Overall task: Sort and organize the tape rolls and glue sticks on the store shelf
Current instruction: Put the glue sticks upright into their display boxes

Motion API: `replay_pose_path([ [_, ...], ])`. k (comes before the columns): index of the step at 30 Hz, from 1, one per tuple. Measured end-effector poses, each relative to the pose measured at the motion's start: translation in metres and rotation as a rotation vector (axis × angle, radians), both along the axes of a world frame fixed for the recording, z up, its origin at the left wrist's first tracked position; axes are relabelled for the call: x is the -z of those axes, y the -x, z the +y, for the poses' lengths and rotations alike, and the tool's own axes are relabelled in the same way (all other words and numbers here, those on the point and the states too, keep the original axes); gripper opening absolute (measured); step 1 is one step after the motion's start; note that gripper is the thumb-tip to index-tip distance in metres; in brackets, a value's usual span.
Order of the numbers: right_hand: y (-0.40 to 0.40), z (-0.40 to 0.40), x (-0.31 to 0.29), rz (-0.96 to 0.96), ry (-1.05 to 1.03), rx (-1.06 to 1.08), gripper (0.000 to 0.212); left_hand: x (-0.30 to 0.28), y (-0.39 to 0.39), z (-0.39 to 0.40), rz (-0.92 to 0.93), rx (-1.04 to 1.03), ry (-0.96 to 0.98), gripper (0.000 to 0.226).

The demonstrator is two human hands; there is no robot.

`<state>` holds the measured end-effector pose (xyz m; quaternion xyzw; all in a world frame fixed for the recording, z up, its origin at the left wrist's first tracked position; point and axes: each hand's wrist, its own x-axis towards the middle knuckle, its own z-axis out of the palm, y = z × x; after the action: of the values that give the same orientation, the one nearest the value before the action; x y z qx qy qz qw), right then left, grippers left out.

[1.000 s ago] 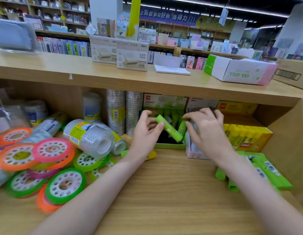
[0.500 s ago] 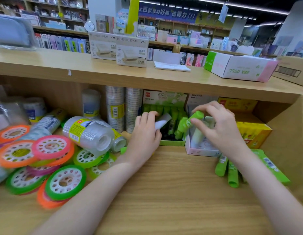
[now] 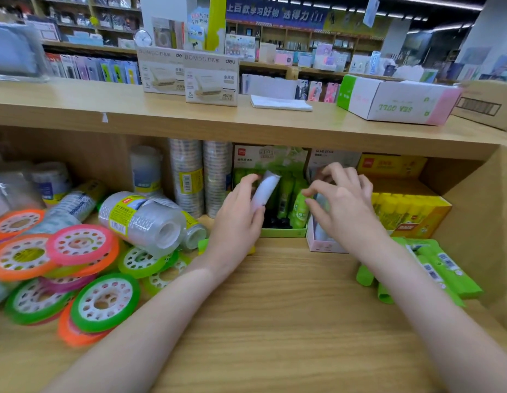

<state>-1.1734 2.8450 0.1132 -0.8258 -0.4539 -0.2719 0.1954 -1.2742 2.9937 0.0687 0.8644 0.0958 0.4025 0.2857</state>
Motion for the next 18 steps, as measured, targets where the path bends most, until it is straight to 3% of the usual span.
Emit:
replay_pose_path([
  [3, 0.002, -0.009, -0.002, 0.142, 0.009, -0.053, 0.027, -0.002, 0.002, -0.001, -0.066, 0.108, 0.016, 0.046],
  [7, 0.013, -0.016, -0.009, 0.249, -0.209, -0.239, 0.044, -0.004, 0.004, -0.007, -0.028, 0.273, -0.078, 0.043],
  [11, 0.019, -0.014, -0.01, 0.376, -0.324, -0.337, 0.03, -0.002, 0.002, -0.01, -0.018, 0.279, -0.182, 0.039],
  [15, 0.016, -0.032, -0.022, 0.53, -0.678, -0.374, 0.021, 0.001, 0.004, -0.008, 0.02, 0.188, -0.228, 0.036],
  [18, 0.008, -0.055, -0.032, 0.526, -0.833, -0.35, 0.02, 0.004, 0.002, -0.008, 0.102, 0.174, -0.307, 0.043],
])
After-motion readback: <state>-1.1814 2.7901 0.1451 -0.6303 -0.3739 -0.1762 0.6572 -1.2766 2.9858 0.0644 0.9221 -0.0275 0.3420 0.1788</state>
